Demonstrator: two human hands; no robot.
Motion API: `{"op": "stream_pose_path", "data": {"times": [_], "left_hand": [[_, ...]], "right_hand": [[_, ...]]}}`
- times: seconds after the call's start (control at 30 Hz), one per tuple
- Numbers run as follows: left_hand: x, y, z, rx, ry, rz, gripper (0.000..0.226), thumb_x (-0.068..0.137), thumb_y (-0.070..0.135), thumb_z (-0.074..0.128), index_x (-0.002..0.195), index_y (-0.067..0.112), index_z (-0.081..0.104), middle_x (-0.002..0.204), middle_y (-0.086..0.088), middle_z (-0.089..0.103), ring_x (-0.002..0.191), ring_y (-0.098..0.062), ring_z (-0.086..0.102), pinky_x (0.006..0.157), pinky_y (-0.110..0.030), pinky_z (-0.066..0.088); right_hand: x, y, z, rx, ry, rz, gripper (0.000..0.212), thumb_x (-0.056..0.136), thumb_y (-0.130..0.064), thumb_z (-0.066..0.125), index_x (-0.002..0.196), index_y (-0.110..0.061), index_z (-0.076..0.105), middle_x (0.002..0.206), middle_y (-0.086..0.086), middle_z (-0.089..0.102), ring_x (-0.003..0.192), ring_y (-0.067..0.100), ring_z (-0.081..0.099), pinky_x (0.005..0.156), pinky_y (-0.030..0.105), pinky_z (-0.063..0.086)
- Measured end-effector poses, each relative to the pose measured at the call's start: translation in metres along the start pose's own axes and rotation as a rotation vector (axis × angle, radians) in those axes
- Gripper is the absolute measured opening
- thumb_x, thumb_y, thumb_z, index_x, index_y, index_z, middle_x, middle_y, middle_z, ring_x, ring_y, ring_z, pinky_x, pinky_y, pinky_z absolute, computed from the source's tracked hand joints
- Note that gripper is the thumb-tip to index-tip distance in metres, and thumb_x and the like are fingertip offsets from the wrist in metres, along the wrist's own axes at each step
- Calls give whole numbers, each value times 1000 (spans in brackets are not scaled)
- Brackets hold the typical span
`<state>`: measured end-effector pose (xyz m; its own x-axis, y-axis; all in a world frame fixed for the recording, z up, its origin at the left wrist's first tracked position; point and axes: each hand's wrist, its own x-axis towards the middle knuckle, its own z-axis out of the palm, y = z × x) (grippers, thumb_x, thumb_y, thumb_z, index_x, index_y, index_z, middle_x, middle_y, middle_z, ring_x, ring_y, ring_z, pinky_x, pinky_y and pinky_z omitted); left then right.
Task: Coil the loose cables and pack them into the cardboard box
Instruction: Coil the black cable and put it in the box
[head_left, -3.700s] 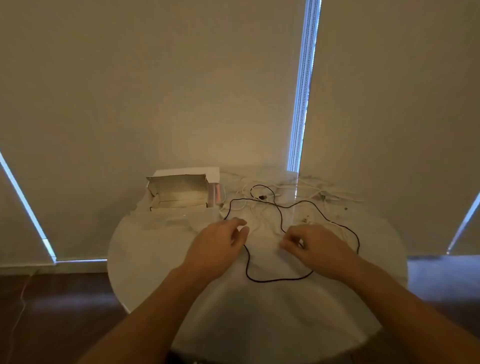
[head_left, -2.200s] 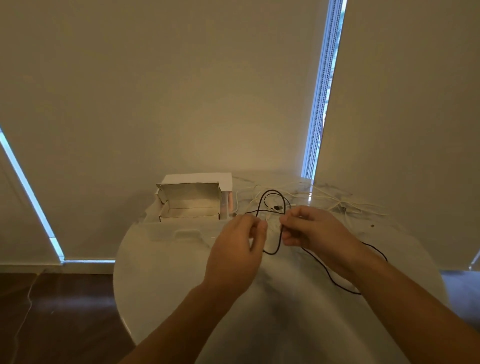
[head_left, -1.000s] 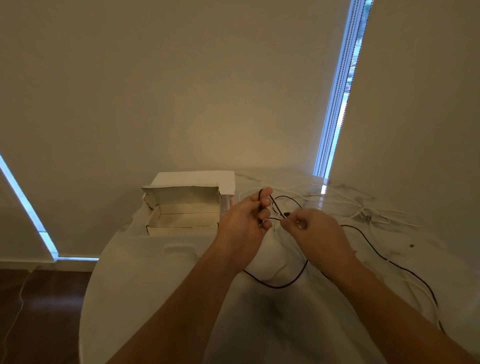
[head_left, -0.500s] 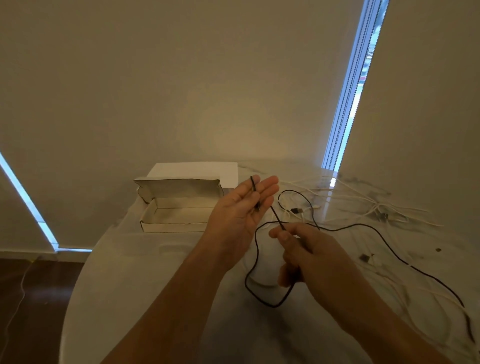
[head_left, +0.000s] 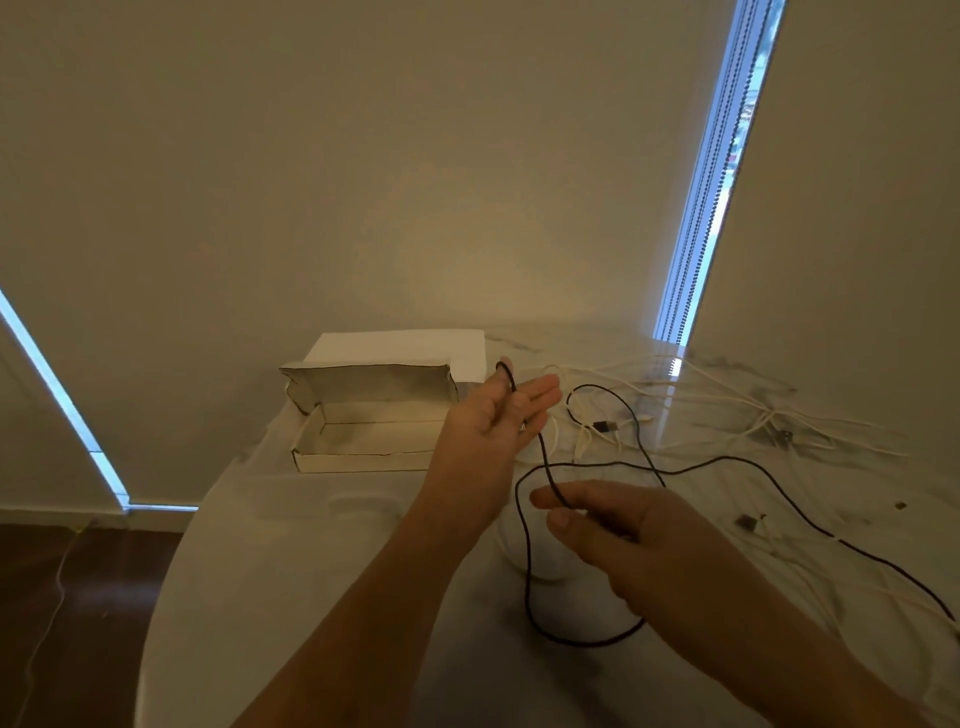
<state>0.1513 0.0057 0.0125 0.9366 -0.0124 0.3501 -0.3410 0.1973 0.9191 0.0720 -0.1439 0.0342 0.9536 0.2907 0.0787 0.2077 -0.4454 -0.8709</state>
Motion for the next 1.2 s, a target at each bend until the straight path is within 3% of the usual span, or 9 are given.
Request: {"op": "stream_pose_path", "data": {"times": [0.1, 0.2, 0.33, 0.47, 0.6, 0.77, 0.9, 1.0, 1.2], "left_hand": [[-4, -2, 3, 167, -63, -10, 30, 106, 13, 39, 128, 28, 52, 115, -4, 71, 106, -10, 69, 95, -28, 54], [-10, -4, 8, 338, -145, -10, 27, 106, 20, 41, 119, 31, 63, 103, 1, 74, 98, -8, 70, 96, -34, 54], [-17, 3, 14, 366, -236, -9, 32, 104, 14, 41, 126, 23, 63, 84, 2, 70, 72, -12, 64, 76, -28, 54], [-19, 7, 16, 394, -282, -28, 34, 102, 19, 36, 106, 20, 70, 73, -3, 67, 63, -18, 53, 70, -42, 49], [-18, 7, 19, 313, -303, -80, 36, 102, 14, 33, 108, 16, 69, 62, 5, 54, 58, -9, 45, 59, -20, 39], [-22, 9, 20, 84, -302, -184, 41, 101, 5, 29, 100, 0, 70, 58, 4, 41, 55, -9, 35, 57, -17, 32], [-23, 16, 19, -301, -267, -239, 39, 94, 5, 32, 95, 2, 71, 65, -4, 34, 58, -12, 31, 60, -26, 28], [-20, 19, 15, -515, -207, -257, 38, 93, 10, 37, 110, -1, 70, 67, -1, 39, 59, -11, 31, 63, -25, 28], [-11, 14, 0, -529, 27, -228, 35, 97, 3, 39, 125, -9, 57, 78, -5, 54, 62, -10, 38, 67, -27, 32]], "right_hand": [[0, 1, -7, -149, 107, -142, 14, 90, -39, 59, 90, -43, 72, 78, -19, 70, 72, 4, 64, 66, 20, 50], [3, 6, -16, -200, 235, -257, 12, 90, -38, 59, 88, -42, 71, 73, -18, 67, 65, 9, 61, 61, 19, 46], [11, 14, -29, -254, 365, -320, 13, 92, -37, 56, 90, -41, 68, 73, -15, 67, 68, 6, 60, 62, 15, 45], [16, 21, -38, -241, 476, -352, 12, 89, -29, 64, 90, -41, 69, 77, -21, 65, 73, 1, 60, 62, 10, 42], [24, 28, -43, -256, 555, -388, 9, 87, -29, 65, 93, -32, 72, 84, -19, 67, 83, 4, 62, 69, 17, 47], [30, 35, -46, -205, 641, -333, 16, 90, -35, 60, 100, -34, 72, 91, -15, 65, 83, 7, 60, 68, 22, 47], [35, 45, -49, 68, 627, -196, 17, 93, -27, 63, 99, -38, 73, 82, -16, 64, 49, 12, 53, 43, 21, 43], [38, 50, -46, 68, 541, -117, 16, 91, -30, 64, 97, -42, 74, 72, -14, 63, 42, 4, 47, 44, 21, 39], [31, 44, -21, -203, 280, -47, 19, 90, -37, 63, 105, -47, 71, 89, -24, 69, 84, -14, 58, 66, 7, 40]]}}
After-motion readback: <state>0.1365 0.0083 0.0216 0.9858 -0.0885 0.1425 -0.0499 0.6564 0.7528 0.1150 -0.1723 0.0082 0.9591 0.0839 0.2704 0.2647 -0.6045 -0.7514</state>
